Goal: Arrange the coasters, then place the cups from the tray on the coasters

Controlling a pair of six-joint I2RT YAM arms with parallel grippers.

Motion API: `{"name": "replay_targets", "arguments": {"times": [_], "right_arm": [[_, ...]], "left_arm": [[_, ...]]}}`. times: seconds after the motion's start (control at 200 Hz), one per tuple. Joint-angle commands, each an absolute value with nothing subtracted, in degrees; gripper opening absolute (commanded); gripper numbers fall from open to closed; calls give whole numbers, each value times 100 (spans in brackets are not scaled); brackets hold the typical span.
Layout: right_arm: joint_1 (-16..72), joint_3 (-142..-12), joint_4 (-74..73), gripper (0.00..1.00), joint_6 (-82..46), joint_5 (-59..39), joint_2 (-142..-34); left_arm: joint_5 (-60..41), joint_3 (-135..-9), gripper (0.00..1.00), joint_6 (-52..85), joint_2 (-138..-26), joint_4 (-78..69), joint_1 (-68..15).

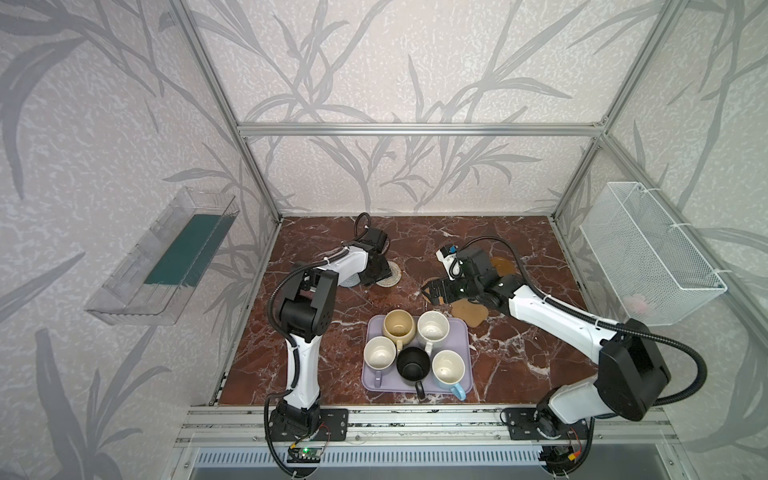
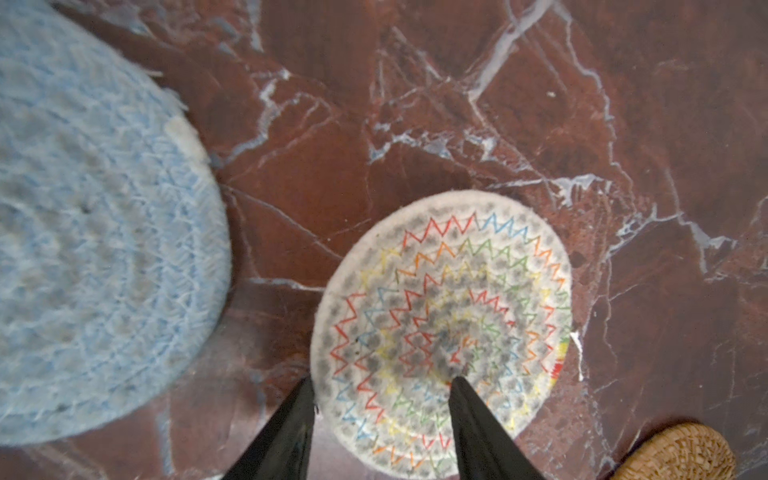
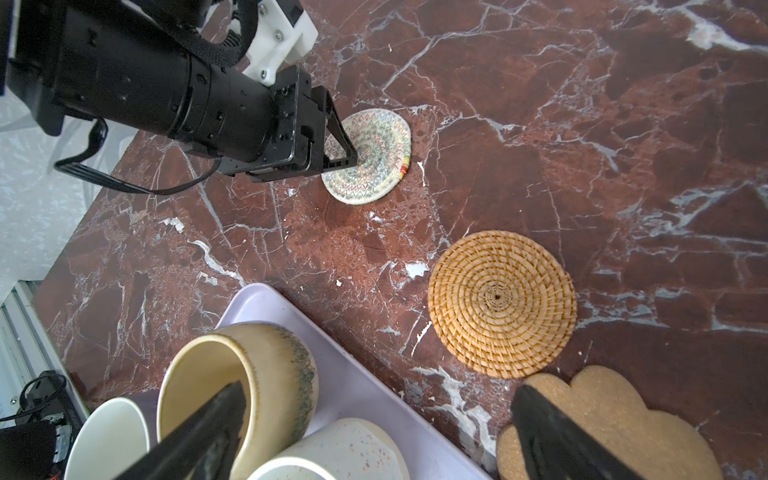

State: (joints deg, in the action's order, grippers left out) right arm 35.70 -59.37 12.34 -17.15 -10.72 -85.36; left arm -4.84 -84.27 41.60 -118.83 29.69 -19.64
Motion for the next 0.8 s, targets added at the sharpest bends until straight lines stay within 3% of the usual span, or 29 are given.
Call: {"name": "replay_targets", "arguments": {"times": [0.0,0.69,0.795], "right_arm": [[3590,-5973,1310,99,-1668,-987,-8554],[3587,-5980,1566,99,-1676,-742,-8299],[3589,-5994,1759,99,-1803,-450,-8187]], "left_arm": [[-524,-8429,54,4319,-12028,3068,-2004],[-448,-8732,76,4114,-11177,3390,-1978],[-582,-8628,88,4098,-10775,3348,-1978]]}}
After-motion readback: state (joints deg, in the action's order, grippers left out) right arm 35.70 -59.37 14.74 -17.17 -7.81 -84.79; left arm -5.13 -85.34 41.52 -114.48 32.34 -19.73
